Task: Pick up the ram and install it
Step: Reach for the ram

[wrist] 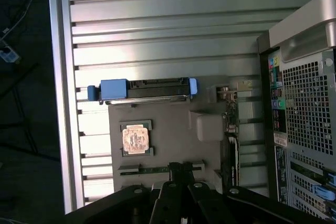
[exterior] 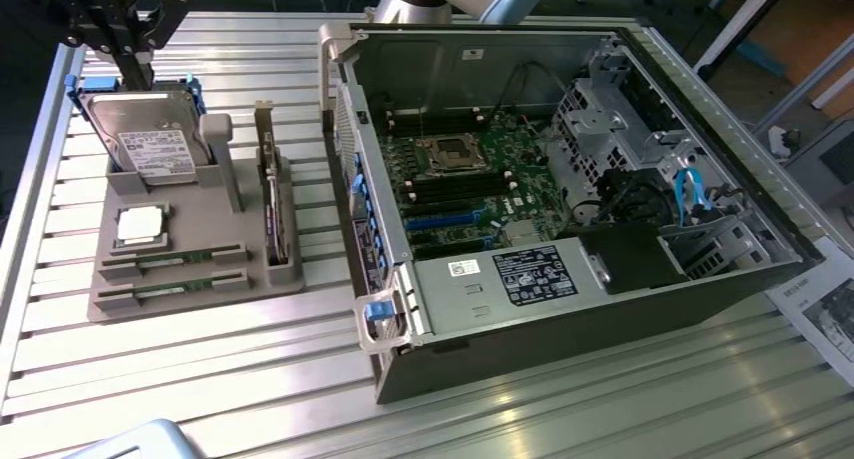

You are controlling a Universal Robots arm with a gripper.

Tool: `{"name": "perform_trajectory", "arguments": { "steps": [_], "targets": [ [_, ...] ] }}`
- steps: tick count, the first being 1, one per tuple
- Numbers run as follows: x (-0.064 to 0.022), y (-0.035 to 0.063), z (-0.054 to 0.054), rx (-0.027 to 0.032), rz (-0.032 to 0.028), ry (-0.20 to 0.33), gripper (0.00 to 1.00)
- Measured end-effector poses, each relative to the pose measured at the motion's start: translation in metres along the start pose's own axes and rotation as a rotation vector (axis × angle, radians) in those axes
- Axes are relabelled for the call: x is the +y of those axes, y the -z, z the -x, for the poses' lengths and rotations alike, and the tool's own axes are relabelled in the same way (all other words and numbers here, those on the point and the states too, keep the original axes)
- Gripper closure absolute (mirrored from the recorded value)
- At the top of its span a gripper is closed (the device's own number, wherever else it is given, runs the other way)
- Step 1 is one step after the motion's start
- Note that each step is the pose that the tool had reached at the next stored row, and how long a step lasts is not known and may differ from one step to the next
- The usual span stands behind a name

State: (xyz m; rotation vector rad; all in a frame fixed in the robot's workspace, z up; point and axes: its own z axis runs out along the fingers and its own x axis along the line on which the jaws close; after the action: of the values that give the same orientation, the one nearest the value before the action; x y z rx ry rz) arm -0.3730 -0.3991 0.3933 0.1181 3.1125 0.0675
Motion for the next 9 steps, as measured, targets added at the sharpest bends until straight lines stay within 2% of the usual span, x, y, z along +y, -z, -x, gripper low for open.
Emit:
{"name": "perform_trajectory", "arguments": {
  "steps": [2,9],
  "targets": [
    [-0.0015,0.0001,0.0,0.0,-0.0005,0.0,0.9],
    [-0.0145,0.0006,0.001,-0.0004,-0.0043,0.0,0.9]
  ]
}}
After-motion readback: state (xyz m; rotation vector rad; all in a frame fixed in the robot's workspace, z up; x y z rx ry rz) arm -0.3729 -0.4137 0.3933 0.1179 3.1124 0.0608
